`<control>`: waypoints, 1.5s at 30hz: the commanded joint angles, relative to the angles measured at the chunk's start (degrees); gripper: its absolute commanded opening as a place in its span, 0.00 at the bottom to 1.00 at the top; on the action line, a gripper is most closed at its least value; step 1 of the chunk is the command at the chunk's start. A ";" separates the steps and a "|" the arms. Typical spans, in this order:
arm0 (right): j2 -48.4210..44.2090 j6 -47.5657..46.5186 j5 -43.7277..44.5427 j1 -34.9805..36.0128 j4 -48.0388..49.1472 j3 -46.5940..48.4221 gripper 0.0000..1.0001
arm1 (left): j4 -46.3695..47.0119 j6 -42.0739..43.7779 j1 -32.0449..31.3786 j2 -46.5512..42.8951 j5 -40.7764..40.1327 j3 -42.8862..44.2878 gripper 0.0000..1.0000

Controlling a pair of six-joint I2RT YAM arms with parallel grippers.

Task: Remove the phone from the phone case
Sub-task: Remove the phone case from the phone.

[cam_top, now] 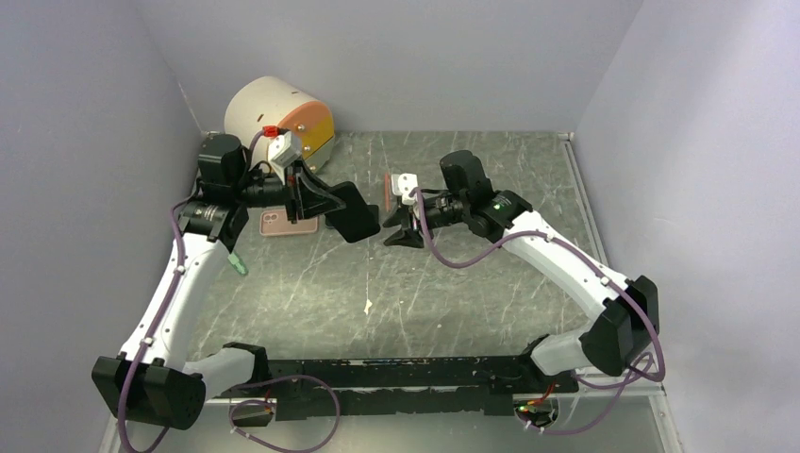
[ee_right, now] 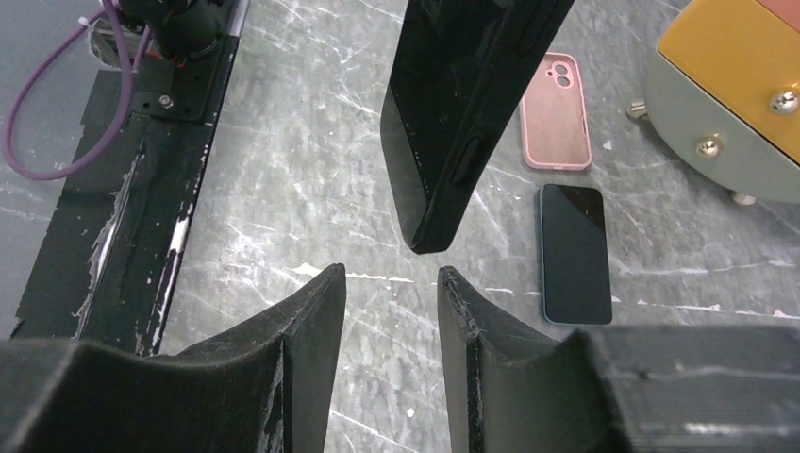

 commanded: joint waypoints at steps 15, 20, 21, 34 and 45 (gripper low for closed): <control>3.66 -0.19 -5.75 -1.88 3.70 5.50 0.40 | 11.68 -6.34 -0.68 1.81 4.64 0.66 0.03; 4.14 -1.99 -7.13 -2.06 2.30 6.56 0.36 | 12.11 -6.88 -0.75 3.04 5.41 1.22 0.03; 4.40 -2.67 -7.13 -2.13 1.57 6.95 0.35 | 12.44 -7.18 -0.76 3.27 5.61 1.38 0.02; 6.09 -14.77 -7.45 -2.43 -11.00 11.06 0.18 | 15.03 -10.07 -0.77 3.94 7.18 1.87 0.03; 5.31 -15.17 -5.48 -2.19 -10.35 10.41 0.30 | 19.29 -13.04 -0.77 4.64 7.40 2.41 0.03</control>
